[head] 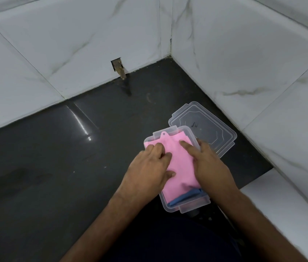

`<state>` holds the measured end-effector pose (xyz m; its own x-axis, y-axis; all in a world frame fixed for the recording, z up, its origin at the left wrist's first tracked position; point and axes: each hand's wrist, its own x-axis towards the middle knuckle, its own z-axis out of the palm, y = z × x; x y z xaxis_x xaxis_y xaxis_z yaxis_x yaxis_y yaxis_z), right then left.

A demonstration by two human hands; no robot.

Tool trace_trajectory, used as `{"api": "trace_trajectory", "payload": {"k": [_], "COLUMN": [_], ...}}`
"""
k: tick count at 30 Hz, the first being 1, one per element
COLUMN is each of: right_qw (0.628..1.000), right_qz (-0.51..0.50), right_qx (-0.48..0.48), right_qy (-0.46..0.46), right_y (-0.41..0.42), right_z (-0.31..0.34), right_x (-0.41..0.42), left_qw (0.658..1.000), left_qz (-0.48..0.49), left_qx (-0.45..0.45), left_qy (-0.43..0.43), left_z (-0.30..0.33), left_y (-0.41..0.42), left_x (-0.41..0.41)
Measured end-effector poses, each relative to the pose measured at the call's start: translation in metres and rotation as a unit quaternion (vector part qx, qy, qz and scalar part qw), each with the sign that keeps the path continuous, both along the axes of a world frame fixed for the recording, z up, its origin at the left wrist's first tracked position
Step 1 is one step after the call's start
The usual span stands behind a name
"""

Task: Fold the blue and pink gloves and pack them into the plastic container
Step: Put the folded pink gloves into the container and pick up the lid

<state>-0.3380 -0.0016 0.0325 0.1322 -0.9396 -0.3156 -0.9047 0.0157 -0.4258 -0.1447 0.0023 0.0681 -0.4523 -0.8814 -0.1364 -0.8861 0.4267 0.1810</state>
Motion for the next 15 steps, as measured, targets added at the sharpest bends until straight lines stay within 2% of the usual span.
{"api": "trace_trajectory", "payload": {"k": [4,10,15], "right_qw": [1.000,0.996,0.997], "right_qz": [-0.003,-0.020,0.010], "right_qx": [0.008,-0.078,-0.081], "right_qy": [0.013,-0.043,0.011], "right_y": [0.000,0.010,0.013], "right_z": [-0.002,0.006,0.008], "right_x": [0.002,-0.003,-0.007], "left_qw": [0.994,0.995,0.996], "left_qz": [0.089,0.089,0.060], "left_qx": [0.040,0.044,0.035], "left_qy": [0.058,0.022,-0.048], "left_z": [0.000,0.001,-0.007], "left_y": [0.002,0.001,-0.008], "left_x": [0.008,0.005,-0.003]}}
